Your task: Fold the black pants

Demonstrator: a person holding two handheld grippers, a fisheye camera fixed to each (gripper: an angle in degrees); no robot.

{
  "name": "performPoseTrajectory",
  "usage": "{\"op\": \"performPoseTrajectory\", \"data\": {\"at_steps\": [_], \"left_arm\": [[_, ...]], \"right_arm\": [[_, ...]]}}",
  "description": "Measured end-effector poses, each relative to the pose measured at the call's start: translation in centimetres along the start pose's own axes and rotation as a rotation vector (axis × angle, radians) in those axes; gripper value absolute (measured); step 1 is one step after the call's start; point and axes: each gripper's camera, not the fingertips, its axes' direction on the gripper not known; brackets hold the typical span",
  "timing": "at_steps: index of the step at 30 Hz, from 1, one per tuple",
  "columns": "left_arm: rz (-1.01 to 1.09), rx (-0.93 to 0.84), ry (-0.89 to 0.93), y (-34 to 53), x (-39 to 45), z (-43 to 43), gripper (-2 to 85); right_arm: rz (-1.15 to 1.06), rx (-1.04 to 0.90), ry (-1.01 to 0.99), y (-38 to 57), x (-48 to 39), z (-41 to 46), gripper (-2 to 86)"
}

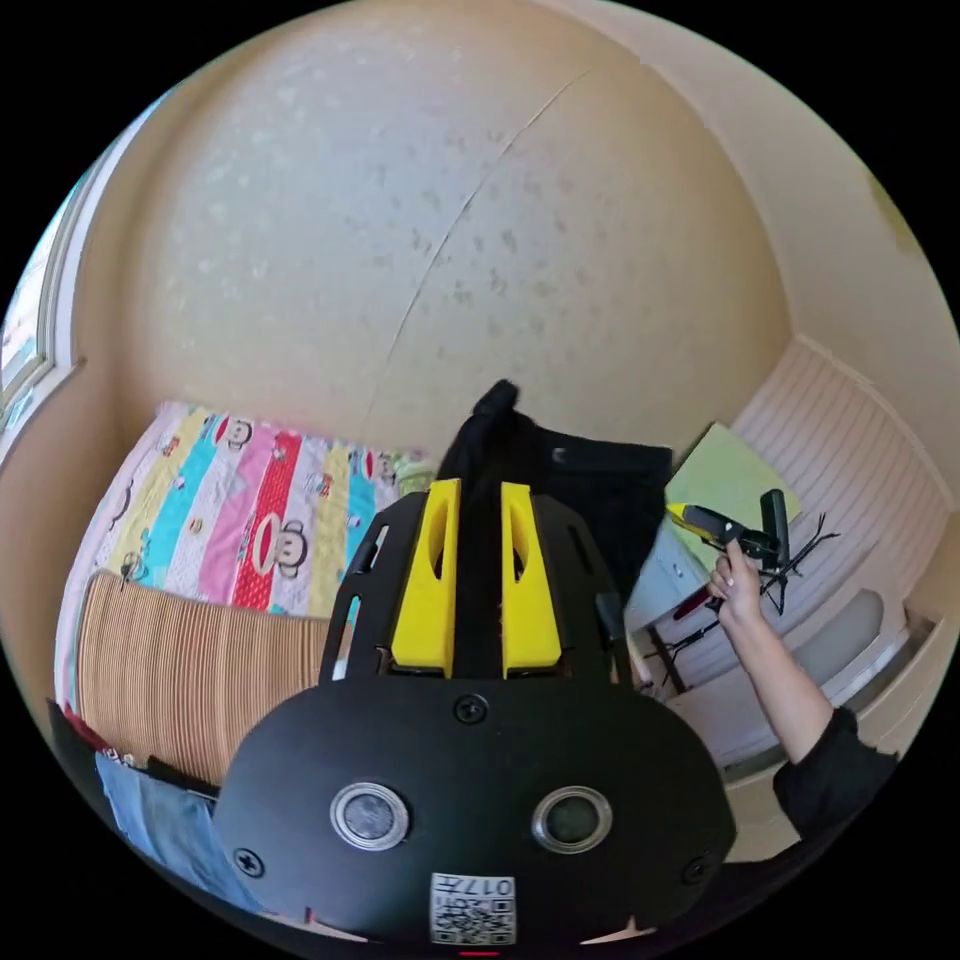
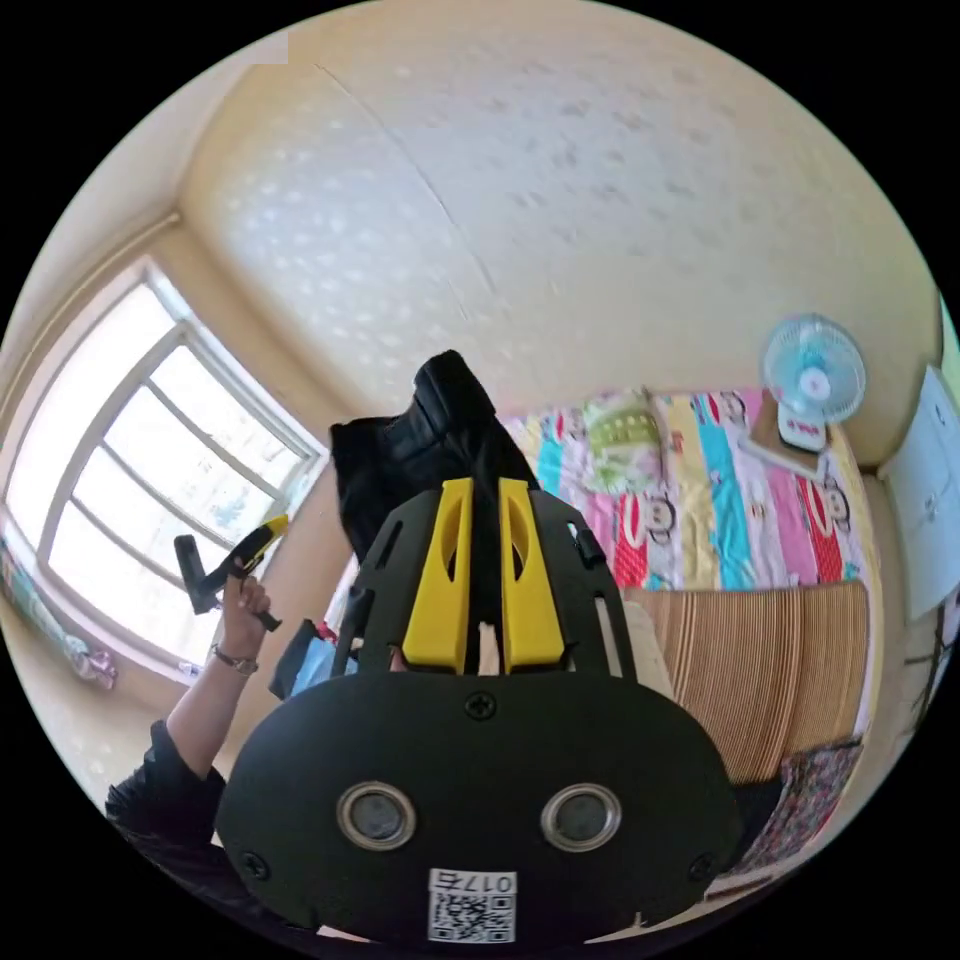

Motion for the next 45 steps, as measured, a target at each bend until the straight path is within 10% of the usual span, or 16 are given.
{"op": "performPoseTrajectory", "data": {"at_steps": [14,30,45], "left_arm": [[-0.373,-0.900,-0.057,53.4,-29.0,14.1,8.4],[-0.336,-1.223,-0.266,67.0,-32.5,3.7,-0.6],[-0.690,-0.861,-0.131,72.1,-35.0,-14.1,0.0]], "right_arm": [[0.301,-0.819,-0.126,40.1,26.7,24.5,5.2],[-0.040,-1.389,-0.280,55.0,23.0,17.4,3.3],[0.217,-0.901,0.406,46.9,46.5,-11.5,12.9]]}}
